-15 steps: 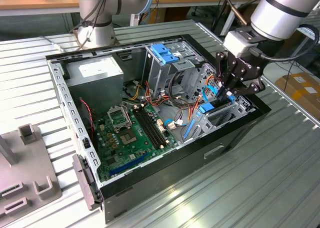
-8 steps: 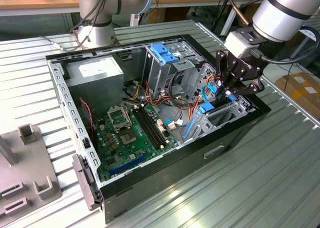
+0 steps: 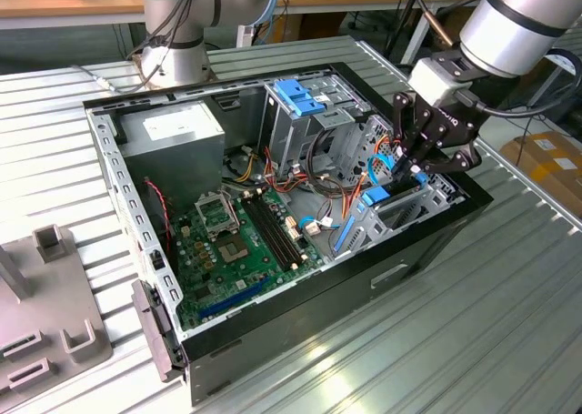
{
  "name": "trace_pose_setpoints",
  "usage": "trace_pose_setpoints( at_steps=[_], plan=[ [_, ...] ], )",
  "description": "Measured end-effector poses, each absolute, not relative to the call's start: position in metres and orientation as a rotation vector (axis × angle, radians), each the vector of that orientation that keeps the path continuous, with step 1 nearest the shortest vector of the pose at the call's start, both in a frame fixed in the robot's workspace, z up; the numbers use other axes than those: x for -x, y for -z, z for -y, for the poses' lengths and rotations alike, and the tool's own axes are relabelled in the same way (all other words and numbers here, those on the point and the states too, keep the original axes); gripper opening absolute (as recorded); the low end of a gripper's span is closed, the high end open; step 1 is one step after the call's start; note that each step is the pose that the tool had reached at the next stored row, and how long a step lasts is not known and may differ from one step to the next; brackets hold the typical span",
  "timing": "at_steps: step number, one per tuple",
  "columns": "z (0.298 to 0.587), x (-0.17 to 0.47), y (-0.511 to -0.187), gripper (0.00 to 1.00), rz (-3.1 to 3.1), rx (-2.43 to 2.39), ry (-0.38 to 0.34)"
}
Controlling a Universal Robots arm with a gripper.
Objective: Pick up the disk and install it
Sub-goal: 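Insert the first disk wire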
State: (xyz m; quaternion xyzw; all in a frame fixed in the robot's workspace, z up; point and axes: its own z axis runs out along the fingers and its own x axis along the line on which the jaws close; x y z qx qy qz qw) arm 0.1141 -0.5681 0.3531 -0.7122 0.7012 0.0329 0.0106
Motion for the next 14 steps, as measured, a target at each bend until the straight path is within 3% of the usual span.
trace_pose_setpoints(
  at_steps=[14],
  plan=[
    [0.5690,-0.1141,-0.3503,0.16,-2.186,2.221,-0.103]
  ],
)
